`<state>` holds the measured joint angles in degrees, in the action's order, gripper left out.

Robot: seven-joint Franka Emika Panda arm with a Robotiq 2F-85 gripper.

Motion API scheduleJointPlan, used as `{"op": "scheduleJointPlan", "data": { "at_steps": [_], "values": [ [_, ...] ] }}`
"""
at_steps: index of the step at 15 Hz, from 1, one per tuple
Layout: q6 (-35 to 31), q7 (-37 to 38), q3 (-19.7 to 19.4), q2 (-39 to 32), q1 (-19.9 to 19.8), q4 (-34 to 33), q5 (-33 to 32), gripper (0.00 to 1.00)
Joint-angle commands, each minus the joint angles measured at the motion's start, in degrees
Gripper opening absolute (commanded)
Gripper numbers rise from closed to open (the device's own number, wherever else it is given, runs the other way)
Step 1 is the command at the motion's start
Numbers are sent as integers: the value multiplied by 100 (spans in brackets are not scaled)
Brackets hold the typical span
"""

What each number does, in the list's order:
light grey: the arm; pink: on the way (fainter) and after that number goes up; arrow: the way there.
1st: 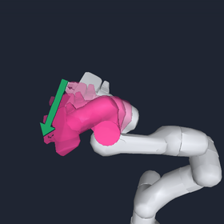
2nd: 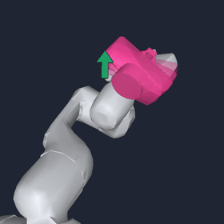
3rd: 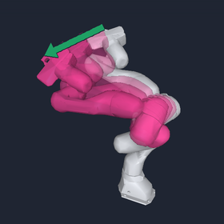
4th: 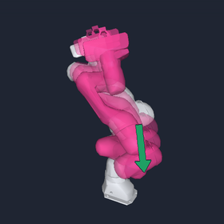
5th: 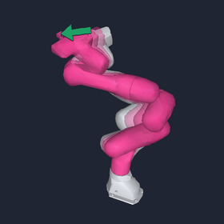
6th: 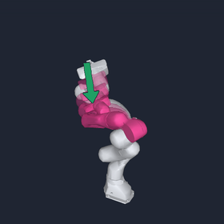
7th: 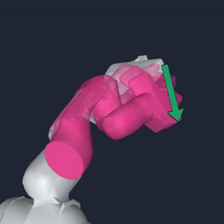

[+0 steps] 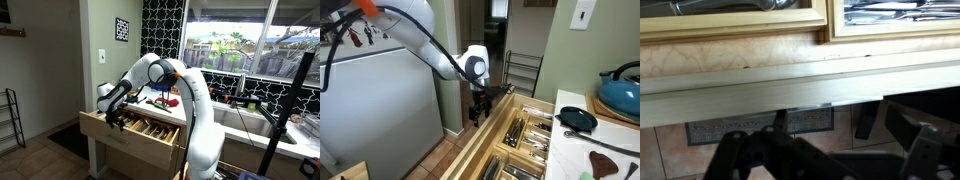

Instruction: Take the sponges out of the tray then put the tray in the drawer

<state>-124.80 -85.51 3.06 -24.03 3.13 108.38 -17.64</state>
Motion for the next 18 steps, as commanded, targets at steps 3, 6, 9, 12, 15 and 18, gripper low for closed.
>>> {"op": "scheduleJointPlan", "data": {
  "at_steps": [3, 6, 9, 12, 15, 18],
  "values": [
    [46, 291, -215, -91, -152, -93, -348, 100],
    [55, 389, -272, -76, -189, -91, -425, 100],
    [79, 504, -311, -28, -210, -59, -471, 100],
    [381, 778, -254, 21, -235, -121, -132, 100],
    [882, 1667, -272, 168, -198, -221, 39, 100],
    [1193, 2437, -287, 396, -236, -299, 129, 100]
  ]
}}
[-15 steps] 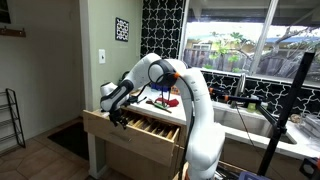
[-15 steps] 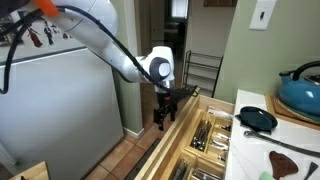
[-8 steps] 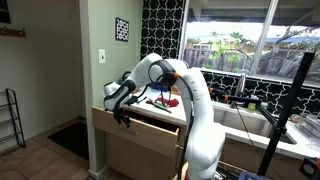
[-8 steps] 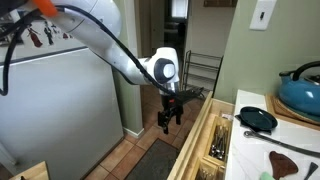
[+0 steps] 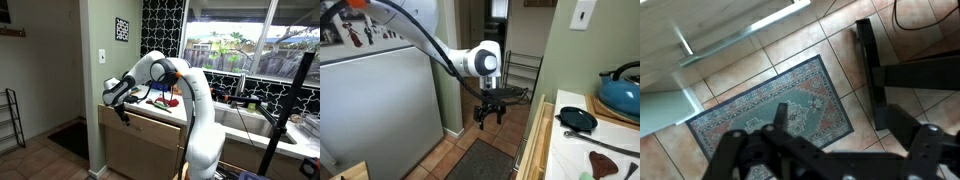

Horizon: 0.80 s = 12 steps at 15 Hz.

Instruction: Take the sponges out of the tray then put the tray in the drawer

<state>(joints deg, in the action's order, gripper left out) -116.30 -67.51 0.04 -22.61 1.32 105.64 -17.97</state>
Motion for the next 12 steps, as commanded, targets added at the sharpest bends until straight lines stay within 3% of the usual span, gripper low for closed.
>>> {"op": "scheduleJointPlan", "data": {
  "at_steps": [1, 12],
  "values": [
    [389, 905, 4, 349, -66, -28, 165, 100],
    [235, 3724, -190, 1491, -325, 303, 128, 100]
  ]
}}
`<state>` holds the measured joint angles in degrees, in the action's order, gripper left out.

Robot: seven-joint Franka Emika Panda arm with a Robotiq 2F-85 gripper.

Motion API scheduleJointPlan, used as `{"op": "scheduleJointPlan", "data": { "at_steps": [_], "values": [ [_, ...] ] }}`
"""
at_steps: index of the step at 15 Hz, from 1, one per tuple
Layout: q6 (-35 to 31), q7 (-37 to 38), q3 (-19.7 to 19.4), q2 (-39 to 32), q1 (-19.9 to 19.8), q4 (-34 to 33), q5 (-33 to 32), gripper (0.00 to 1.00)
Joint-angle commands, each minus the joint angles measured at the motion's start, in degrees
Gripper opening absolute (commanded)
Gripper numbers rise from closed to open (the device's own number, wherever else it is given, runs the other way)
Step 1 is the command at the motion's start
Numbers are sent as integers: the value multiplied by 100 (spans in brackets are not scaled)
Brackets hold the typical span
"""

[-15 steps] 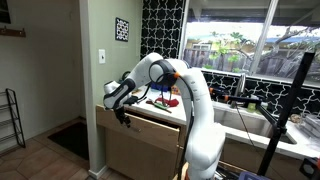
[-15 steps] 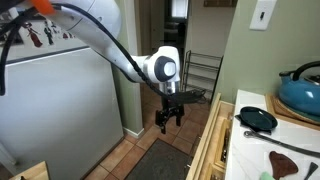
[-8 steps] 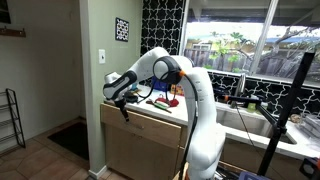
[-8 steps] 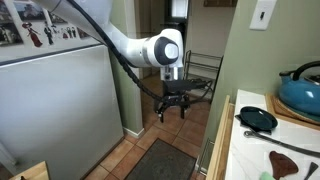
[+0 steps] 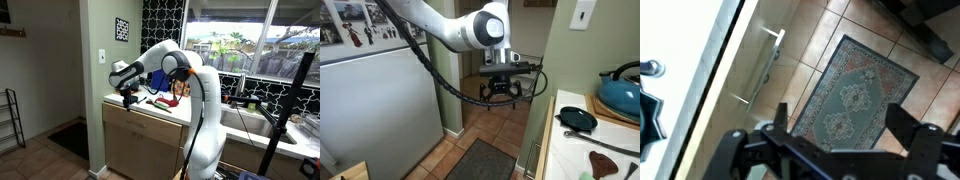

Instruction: Take the sponges out of the tray then put the tray in the drawer

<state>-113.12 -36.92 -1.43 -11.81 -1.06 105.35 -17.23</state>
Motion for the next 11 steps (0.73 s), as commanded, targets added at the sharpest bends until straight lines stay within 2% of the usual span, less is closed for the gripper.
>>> {"op": "scheduleJointPlan", "data": {
  "at_steps": [1, 4, 5, 11],
  "values": [
    [-118, 944, -68, 504, -103, 381, 1, 100],
    [-375, 1801, -146, 867, -124, 650, -294, 100],
    [-50, 1287, -75, 488, -131, 174, -89, 100],
    [-69, 1331, -62, 504, -131, 174, -111, 100]
  ]
}}
